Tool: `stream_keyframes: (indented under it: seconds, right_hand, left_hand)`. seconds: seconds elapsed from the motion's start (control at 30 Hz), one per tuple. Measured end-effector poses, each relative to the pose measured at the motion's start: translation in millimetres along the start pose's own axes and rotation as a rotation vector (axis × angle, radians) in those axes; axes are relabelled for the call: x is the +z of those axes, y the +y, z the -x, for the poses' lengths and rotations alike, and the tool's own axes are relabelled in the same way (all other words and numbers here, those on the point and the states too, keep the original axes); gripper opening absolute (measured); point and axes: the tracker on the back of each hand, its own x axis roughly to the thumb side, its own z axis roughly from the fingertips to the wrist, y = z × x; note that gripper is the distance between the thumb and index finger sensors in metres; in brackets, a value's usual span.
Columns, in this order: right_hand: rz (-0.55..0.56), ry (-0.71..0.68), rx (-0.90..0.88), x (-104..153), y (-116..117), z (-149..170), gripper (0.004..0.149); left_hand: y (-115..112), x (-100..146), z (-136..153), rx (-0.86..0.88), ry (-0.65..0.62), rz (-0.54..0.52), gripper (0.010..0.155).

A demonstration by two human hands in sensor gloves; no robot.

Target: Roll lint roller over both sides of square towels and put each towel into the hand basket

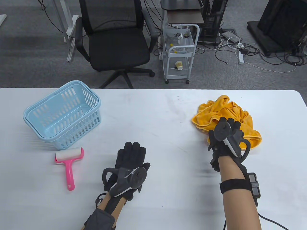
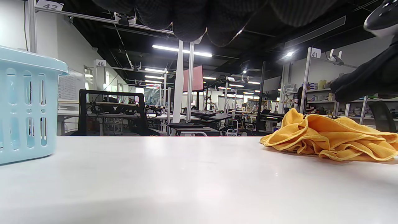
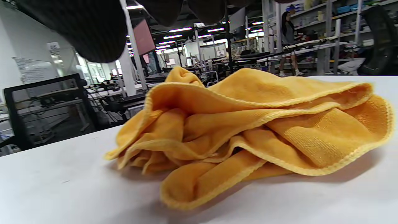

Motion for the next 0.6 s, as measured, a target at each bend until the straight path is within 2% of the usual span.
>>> stream_keyframes:
  seconds: [0.13,0.3,0.4,0.5,0.57,0.6]
  right_hand:
    - [-0.020,0.072,0.015,-29,11,10,0.078]
    - [-0.026,0.113,0.044,-47,24,14,0.079]
    - [-0.040,0.151,0.061,-56,36,17,0.075]
    - [-0.046,0.177,0.052,-60,44,19,0.064]
    - [0.003,0.188,0.051,-58,43,20,0.052]
    - [0.016,0.182,0.050,-57,40,20,0.052]
  left_hand:
    - [0,0,0,0.008,-0.001,0.003,0.062]
    - [-1,0,1,0.016,0.000,0.013,0.062]
    - [-1,0,1,0.022,-0.001,0.015,0.063]
    - [-1,-1,1,0.023,-0.005,0.017,0.063]
    - [-1,-1,1,0.024,-0.007,0.019,0.064]
    - [-1,-1,1,0.024,-0.009,0.020,0.064]
